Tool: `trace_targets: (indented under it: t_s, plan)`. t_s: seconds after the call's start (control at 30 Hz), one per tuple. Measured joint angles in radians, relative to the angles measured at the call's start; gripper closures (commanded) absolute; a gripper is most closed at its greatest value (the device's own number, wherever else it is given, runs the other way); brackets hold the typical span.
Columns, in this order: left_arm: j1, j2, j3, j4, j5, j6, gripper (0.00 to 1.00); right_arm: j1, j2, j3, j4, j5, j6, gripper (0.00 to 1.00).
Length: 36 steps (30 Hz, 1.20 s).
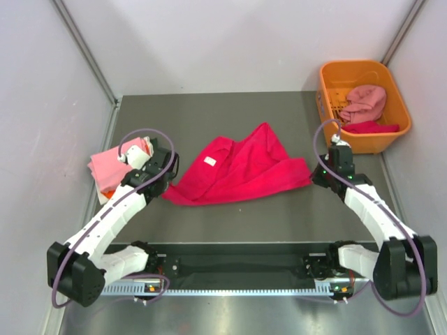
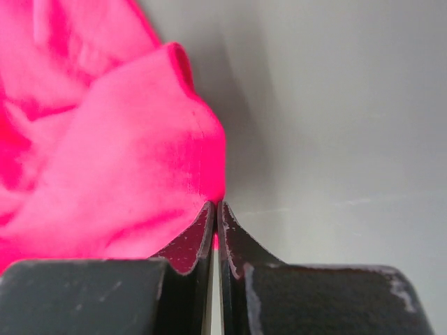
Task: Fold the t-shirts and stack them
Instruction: Flatten the tshirt out
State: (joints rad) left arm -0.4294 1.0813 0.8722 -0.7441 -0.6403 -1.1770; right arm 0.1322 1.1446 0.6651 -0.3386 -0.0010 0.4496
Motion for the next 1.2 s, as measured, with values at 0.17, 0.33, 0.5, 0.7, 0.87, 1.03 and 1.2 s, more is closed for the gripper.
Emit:
trace_targets:
  t_s: [0.17, 0.33, 0.5, 0.7, 0.87, 1.03, 1.2]
  plan:
    - [0.002, -0.026, -0.007, -0.051, 0.13, -0.028, 0.75, -0.069, -0.131, -0.019, -0.052, 0.038, 0.007, 1.0]
    - [0.002, -0.082, -0.024, -0.068, 0.203, 0.012, 0.02, -0.111, -0.173, -0.044, -0.079, 0.048, 0.006, 1.0]
    - [0.002, -0.126, -0.021, -0.115, 0.198, 0.06, 0.02, -0.162, -0.173, -0.069, -0.097, 0.041, 0.008, 1.0]
    - [0.002, -0.148, -0.026, -0.161, 0.222, 0.099, 0.07, -0.249, -0.159, -0.068, -0.093, 0.041, 0.023, 1.0]
    - [0.002, -0.146, -0.052, -0.142, 0.34, 0.204, 0.17, -0.333, -0.091, -0.039, -0.076, 0.043, 0.034, 1.0]
    - [-0.01, -0.136, -0.111, -0.07, 0.552, 0.354, 0.14, -0.342, -0.029, -0.016, -0.008, 0.027, 0.043, 1.0]
    - [-0.121, -0.081, -0.12, -0.068, 0.578, 0.411, 0.17, -0.344, 0.037, -0.016, 0.04, 0.015, 0.046, 1.0]
